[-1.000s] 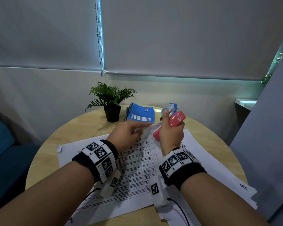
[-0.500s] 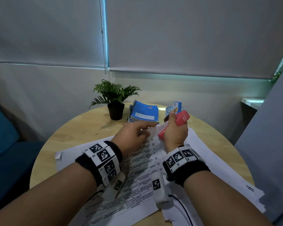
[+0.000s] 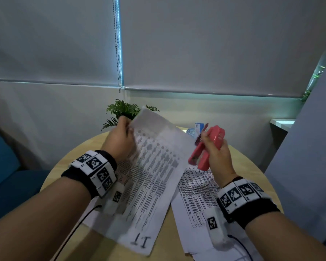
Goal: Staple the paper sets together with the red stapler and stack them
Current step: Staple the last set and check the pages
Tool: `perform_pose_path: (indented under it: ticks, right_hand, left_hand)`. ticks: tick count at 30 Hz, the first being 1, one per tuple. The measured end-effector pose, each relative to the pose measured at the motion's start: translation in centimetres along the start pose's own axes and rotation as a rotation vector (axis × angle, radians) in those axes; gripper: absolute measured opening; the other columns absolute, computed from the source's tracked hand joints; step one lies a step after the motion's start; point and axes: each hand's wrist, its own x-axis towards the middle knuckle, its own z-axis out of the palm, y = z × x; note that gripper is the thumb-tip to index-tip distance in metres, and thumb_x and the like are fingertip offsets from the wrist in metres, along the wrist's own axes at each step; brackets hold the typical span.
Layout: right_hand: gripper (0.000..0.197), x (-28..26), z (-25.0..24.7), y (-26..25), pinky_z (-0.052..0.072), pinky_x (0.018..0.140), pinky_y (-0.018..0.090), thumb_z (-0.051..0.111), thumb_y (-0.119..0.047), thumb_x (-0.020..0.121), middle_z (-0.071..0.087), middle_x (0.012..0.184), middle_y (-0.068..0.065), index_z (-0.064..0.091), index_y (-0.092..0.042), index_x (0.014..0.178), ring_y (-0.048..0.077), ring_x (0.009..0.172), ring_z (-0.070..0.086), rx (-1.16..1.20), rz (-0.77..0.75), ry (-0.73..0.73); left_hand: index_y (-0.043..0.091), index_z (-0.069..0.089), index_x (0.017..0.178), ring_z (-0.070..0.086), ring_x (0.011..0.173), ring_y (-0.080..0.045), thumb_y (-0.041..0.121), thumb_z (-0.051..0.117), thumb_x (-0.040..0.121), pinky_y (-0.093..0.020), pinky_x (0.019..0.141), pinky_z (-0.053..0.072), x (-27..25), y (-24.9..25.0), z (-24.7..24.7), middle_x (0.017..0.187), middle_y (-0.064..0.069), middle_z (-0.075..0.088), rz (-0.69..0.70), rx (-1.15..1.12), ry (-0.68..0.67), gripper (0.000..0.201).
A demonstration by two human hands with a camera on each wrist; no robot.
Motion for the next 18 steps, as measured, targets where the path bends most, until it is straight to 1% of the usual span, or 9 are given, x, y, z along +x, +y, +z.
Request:
perform_pose_path:
  ticks: [1, 3, 6, 8, 11, 13, 14, 16, 18]
  right_hand:
    - [0.053, -0.4, -0.5, 0.2, 0.056, 0.065, 0.028, 0.072, -0.047, 0.075, 0.068, 0.096, 0.004, 0.056, -0.013, 0.113, 0.013, 0.082, 0.068, -0.049, 0.069, -0.090]
    - [0.058, -1.3, -1.1, 0.7, 0.057, 0.074, 0.037, 0.068, -0.052, 0.070, 0.069, 0.092, 0.004, 0.059, -0.014, 0.113, 0.017, 0.080, 0.067, -0.132, 0.215, -0.260]
    - [0.057, -2.8, -1.0, 1.0, 0.055, 0.077, 0.037, 0.057, -0.058, 0.073, 0.070, 0.086, 0.004, 0.061, -0.010, 0.104, 0.019, 0.076, 0.066, -0.202, 0.356, -0.488]
    - [0.056, -3.4, -0.3, 0.9, 0.051, 0.077, 0.035, 0.053, -0.060, 0.075, 0.070, 0.082, 0.002, 0.060, -0.010, 0.099, 0.018, 0.075, 0.064, -0.185, 0.378, -0.561]
    - [0.057, -3.5, 0.6, 0.1, 0.053, 0.075, 0.035, 0.053, -0.060, 0.078, 0.071, 0.086, 0.004, 0.063, -0.010, 0.102, 0.018, 0.078, 0.067, -0.147, 0.365, -0.520]
    - [0.055, -2.9, 0.8, -0.6, 0.054, 0.074, 0.034, 0.055, -0.059, 0.079, 0.070, 0.087, 0.005, 0.063, -0.009, 0.100, 0.019, 0.076, 0.067, -0.084, 0.379, -0.455]
    - [0.050, -2.6, 0.7, -1.1, 0.053, 0.069, 0.032, 0.055, -0.057, 0.082, 0.068, 0.082, 0.005, 0.062, -0.009, 0.095, 0.017, 0.070, 0.065, -0.053, 0.397, -0.423]
    - [0.039, -1.4, 0.0, -1.9, 0.051, 0.057, 0.026, 0.055, -0.051, 0.087, 0.065, 0.072, 0.003, 0.060, -0.012, 0.086, 0.015, 0.060, 0.061, -0.028, 0.437, -0.366]
    - [0.036, -0.1, -1.2, -2.3, 0.050, 0.056, 0.026, 0.059, -0.049, 0.086, 0.064, 0.071, 0.005, 0.060, -0.014, 0.087, 0.017, 0.059, 0.060, -0.067, 0.471, -0.324]
  left_hand:
    - [0.013, 0.038, 0.102, 0.049, 0.066, -0.019, 0.019, 0.035, 0.100, -0.028, 0.054, 0.035, 0.3, 0.0, -0.5, 0.080, -0.005, 0.054, -0.021, -0.024, 0.054, 0.007]
    - [0.007, 0.040, 0.109, 0.050, 0.077, -0.023, 0.015, 0.036, 0.099, -0.029, 0.065, 0.035, 0.8, 0.2, -1.5, 0.090, -0.007, 0.054, -0.066, -0.095, 0.159, 0.014]
    - [0.008, 0.041, 0.113, 0.051, 0.082, -0.023, 0.014, 0.037, 0.097, -0.028, 0.069, 0.034, 1.3, 0.5, -2.5, 0.093, -0.006, 0.054, -0.124, -0.216, 0.232, 0.018]
    - [0.011, 0.041, 0.113, 0.054, 0.080, -0.023, 0.016, 0.039, 0.096, -0.029, 0.067, 0.038, 1.5, 0.8, -2.9, 0.095, -0.007, 0.057, -0.137, -0.256, 0.241, 0.017]
    - [0.018, 0.040, 0.109, 0.056, 0.077, -0.018, 0.019, 0.039, 0.096, -0.028, 0.063, 0.042, 1.6, 1.3, -3.5, 0.098, -0.005, 0.060, -0.118, -0.265, 0.221, 0.012]
    - [0.021, 0.040, 0.108, 0.059, 0.086, -0.022, 0.021, 0.040, 0.096, -0.034, 0.075, 0.048, 1.7, 1.6, -3.8, 0.101, -0.004, 0.061, -0.116, -0.254, 0.197, 0.012]
    - [0.021, 0.042, 0.111, 0.059, 0.090, -0.023, 0.022, 0.041, 0.096, -0.036, 0.080, 0.049, 1.7, 1.5, -3.9, 0.103, -0.003, 0.061, -0.129, -0.238, 0.158, 0.015]
    - [0.018, 0.044, 0.119, 0.059, 0.083, -0.019, 0.024, 0.045, 0.096, -0.032, 0.072, 0.048, 1.5, 1.0, -4.0, 0.104, -0.003, 0.060, -0.145, -0.146, 0.009, 0.023]
    - [0.018, 0.046, 0.118, 0.059, 0.074, -0.012, 0.027, 0.049, 0.096, -0.025, 0.062, 0.044, 0.7, -0.2, -3.8, 0.103, -0.001, 0.060, -0.126, 0.017, -0.194, 0.025]
